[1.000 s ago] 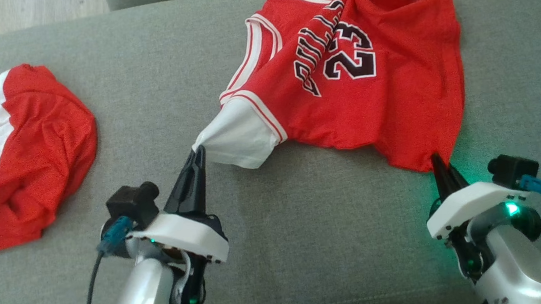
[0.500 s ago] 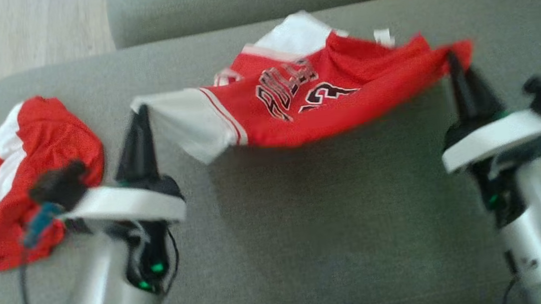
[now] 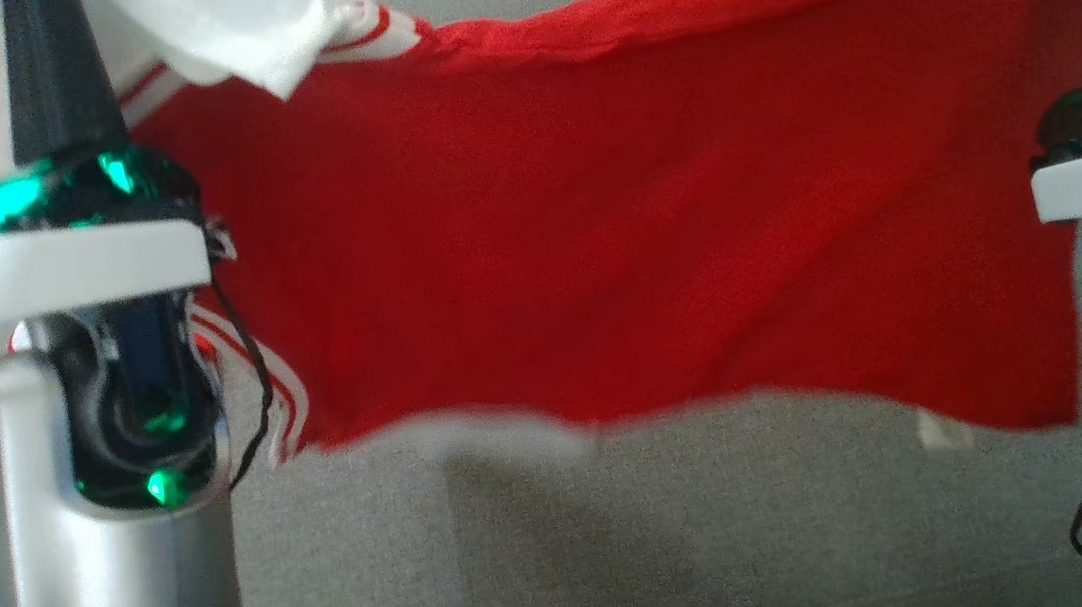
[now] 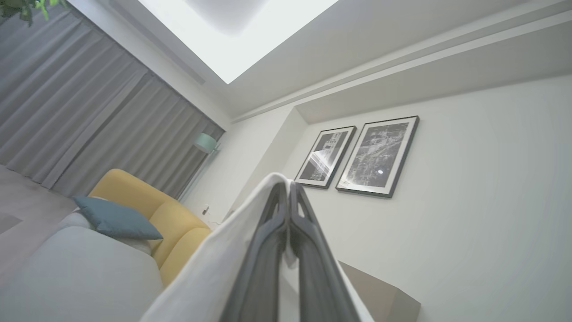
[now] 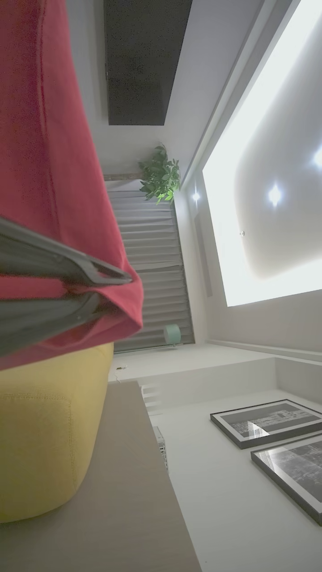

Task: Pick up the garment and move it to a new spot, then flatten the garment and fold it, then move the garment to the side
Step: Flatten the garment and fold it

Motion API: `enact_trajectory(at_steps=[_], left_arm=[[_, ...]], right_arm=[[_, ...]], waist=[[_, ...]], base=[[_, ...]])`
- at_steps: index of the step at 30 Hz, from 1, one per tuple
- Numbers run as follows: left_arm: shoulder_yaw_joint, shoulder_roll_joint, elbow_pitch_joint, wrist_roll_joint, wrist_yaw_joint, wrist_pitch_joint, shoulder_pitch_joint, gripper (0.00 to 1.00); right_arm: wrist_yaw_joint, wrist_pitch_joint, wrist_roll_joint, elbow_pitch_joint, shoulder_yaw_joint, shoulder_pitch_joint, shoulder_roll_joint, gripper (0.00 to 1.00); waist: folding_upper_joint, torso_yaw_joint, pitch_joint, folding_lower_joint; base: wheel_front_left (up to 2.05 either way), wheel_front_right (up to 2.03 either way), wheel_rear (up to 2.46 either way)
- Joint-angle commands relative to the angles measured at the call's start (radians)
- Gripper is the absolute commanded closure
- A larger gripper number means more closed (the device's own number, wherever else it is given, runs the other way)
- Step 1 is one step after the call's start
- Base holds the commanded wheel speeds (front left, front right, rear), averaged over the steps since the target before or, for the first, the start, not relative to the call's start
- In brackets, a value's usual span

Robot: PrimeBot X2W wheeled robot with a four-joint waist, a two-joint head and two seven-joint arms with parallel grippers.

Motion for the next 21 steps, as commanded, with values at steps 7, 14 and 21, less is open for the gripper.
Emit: enact_trajectory(at_steps=[7,14,21], left_arm=[[0.021,0.083,0.067,0.018,0.024,0.113,-0.227,1.0],[0.008,0.149,0.493,0.047,-0.05,0.134,-0.599,1.0],[-0.003,0.171,0.745,0.11,-0.118,0.008,-0.893,1.0]], right_arm=[[0.003,0.13,-0.031,0.003,-0.056,-0.125,0.078,1.0],[0.003,0.095,-0.118,0.403,-0.062,-0.548,0.056,1.0],[0.003,-0.097,-0.207,0.743,-0.039,-0.898,-0.007,1.0]], waist=[[-0.0001,0.002,0.076,0.0],[-0.0001,0.007,0.29,0.0],[-0.0001,0.042,0.389,0.0]], base=[[0.0,0.0,0.0],[0.0,0.0,0.0],[0.0,0.0,0.0]])
